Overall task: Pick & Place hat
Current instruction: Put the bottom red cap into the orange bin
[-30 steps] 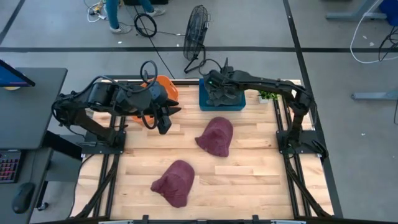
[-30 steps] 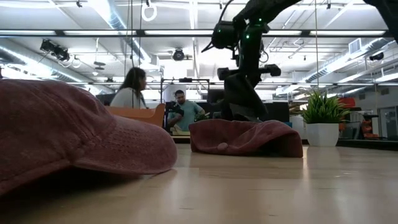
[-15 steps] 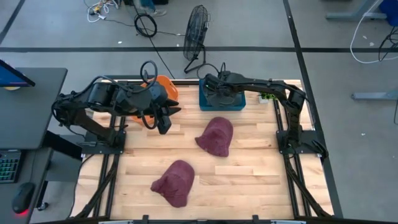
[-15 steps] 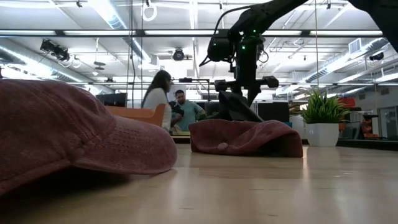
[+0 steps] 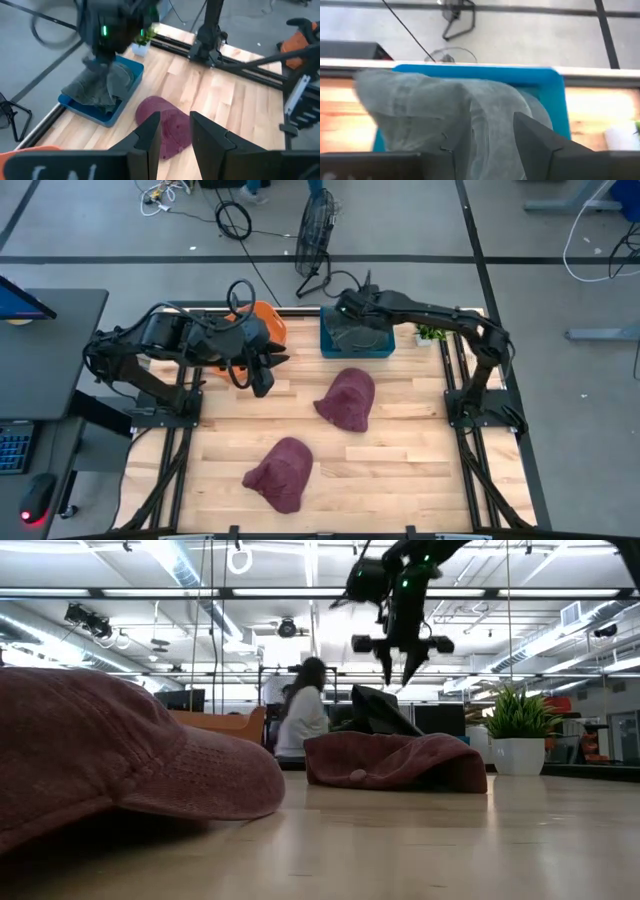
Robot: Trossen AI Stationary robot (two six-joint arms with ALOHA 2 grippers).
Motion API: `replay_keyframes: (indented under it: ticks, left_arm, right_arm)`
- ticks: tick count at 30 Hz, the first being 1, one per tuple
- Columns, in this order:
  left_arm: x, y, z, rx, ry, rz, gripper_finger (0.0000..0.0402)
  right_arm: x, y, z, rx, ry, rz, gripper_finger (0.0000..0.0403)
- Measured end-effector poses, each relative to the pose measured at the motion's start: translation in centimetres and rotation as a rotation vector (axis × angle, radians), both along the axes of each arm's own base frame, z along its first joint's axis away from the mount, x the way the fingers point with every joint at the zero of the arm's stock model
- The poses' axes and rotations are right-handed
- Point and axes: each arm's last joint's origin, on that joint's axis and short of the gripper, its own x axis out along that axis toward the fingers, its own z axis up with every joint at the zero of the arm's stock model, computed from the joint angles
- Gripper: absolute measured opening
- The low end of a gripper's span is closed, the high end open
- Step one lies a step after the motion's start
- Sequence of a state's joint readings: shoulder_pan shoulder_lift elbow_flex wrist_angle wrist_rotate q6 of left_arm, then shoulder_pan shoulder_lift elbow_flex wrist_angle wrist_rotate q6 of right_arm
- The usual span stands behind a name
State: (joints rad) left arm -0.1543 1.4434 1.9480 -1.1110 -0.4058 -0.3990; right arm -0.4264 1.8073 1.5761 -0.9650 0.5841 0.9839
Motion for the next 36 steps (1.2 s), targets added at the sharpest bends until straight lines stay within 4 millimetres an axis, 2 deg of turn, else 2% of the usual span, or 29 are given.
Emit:
replay_keyframes:
  ticks: [5, 12, 18, 23, 28, 32, 36]
  left_arm:
    - [-0.7, -0.1, -0.7, -0.032, 0.097, -0.062, 0.0106]
    - [-1.7, -0.4, -1.7, -0.067, 0.251, -0.13, 0.0106]
    - [-2.1, -1.7, -2.2, -0.109, 0.319, -0.225, 0.0106]
    - [-1.7, -3.2, -2.7, -0.13, 0.347, -0.268, 0.012]
    - [-1.0, -5.1, -3.6, -0.155, 0.378, -0.298, 0.0168]
    - [0.2, -7.0, -6.3, -0.203, 0.495, -0.343, 0.0205]
    - [1.5, -8.4, -9.9, -0.24, 0.63, -0.353, 0.0221]
  right_arm:
    - [-1.3, 1.7, 3.7, -0.066, -0.036, 0.123, 0.0149]
    - [-3.6, 5.0, 8.9, -0.175, -0.116, 0.298, 0.0144]
    - [-5.7, 8.2, 11.9, -0.163, -0.186, 0.535, 0.0144]
    - [-6.4, 11.1, 12.7, -0.062, -0.246, 0.785, 0.0143]
    - [-6.4, 14.0, 12.6, 0.04, -0.254, 0.948, 0.0143]
    - [-6.3, 16.1, 12.1, 0.103, -0.226, 1.03, 0.0156]
    - [-6.3, 17.6, 11.7, 0.135, -0.192, 1.084, 0.0186]
